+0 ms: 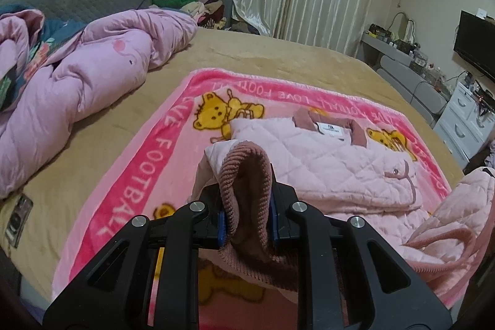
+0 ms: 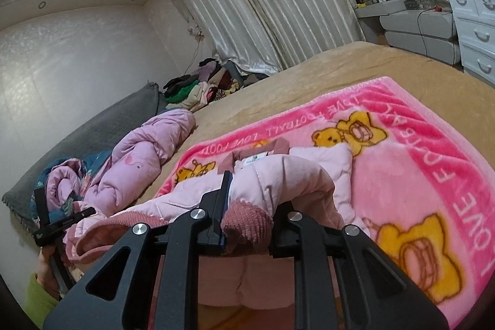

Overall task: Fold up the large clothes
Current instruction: 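Lift the hem with both tools and fold it toward the collar, then lay the hem on the folded jacket and open both tools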

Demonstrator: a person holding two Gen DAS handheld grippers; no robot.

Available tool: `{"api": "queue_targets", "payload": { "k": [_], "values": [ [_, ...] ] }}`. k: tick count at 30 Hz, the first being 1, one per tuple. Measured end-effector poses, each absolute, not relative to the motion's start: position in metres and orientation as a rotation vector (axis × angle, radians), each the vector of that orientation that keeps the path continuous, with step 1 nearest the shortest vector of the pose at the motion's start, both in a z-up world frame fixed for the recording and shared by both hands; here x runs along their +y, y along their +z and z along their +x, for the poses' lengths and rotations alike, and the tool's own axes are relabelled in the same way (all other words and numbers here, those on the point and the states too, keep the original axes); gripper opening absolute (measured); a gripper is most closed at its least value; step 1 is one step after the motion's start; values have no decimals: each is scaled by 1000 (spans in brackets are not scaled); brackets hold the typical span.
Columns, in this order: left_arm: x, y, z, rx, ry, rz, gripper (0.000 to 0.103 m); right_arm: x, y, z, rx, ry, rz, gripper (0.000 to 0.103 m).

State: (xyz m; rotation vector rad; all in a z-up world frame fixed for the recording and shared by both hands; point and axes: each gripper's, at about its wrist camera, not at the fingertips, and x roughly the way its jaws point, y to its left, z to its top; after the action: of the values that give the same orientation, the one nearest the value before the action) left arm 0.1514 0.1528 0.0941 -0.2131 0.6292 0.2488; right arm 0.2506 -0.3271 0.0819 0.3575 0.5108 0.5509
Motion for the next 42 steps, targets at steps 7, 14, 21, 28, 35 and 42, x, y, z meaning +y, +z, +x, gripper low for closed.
{"api": "queue_targets", "payload": {
  "k": [7,14,21,28,35,42],
  "values": [
    [163,95,174,619,260,-217,13,-323,84,278,501,513,350,17],
    [170,96,200,588,280,-231,15,-320,82,315,506,470,364,16],
    [166,95,222,548,307,-214,23,-318,68,350,541,417,389,16],
    [164,86,235,534,324,-178,35,-310,50,374,575,355,370,17],
    [167,76,236,493,327,-217,62,-294,27,396,616,299,322,17],
    [180,76,219,405,361,-204,82,-288,7,418,669,247,296,17]
  ]
}}
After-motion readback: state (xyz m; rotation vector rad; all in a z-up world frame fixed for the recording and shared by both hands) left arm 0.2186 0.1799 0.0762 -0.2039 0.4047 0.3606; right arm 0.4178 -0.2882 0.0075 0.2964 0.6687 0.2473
